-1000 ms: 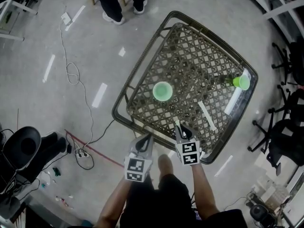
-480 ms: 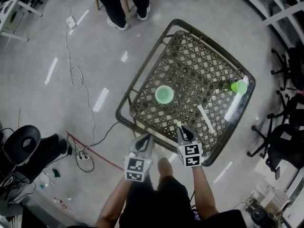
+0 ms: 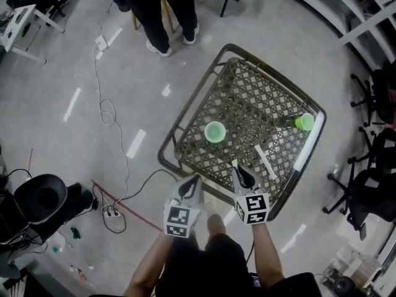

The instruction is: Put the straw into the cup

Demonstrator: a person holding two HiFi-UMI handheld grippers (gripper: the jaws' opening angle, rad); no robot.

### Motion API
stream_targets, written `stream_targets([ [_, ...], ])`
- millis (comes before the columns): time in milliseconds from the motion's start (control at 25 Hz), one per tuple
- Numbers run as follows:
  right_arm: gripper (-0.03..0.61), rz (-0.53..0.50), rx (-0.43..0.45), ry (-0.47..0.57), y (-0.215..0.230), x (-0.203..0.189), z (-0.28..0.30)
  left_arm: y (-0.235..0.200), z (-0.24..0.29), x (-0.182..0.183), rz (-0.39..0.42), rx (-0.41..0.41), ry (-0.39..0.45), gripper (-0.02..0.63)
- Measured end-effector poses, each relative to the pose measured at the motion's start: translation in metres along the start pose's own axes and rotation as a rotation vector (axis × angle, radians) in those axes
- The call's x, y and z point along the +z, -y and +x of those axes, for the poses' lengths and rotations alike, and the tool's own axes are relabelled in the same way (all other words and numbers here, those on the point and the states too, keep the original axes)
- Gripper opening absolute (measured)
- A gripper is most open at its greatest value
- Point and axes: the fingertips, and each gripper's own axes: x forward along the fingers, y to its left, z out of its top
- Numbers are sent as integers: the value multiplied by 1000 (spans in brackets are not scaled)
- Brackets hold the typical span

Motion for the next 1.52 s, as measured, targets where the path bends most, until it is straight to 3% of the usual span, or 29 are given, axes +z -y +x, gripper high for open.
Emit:
stream_targets([
  [440,44,-18,20,197,-11,84,-27,-7,-19,40,31,27,65,6],
  [920,41,4,54,379,-16,150,-28,-22,-22,63,32,49,109,6],
  [1520,40,12,70,506,-13,196,1,-37,-12,69,22,49,105,6],
])
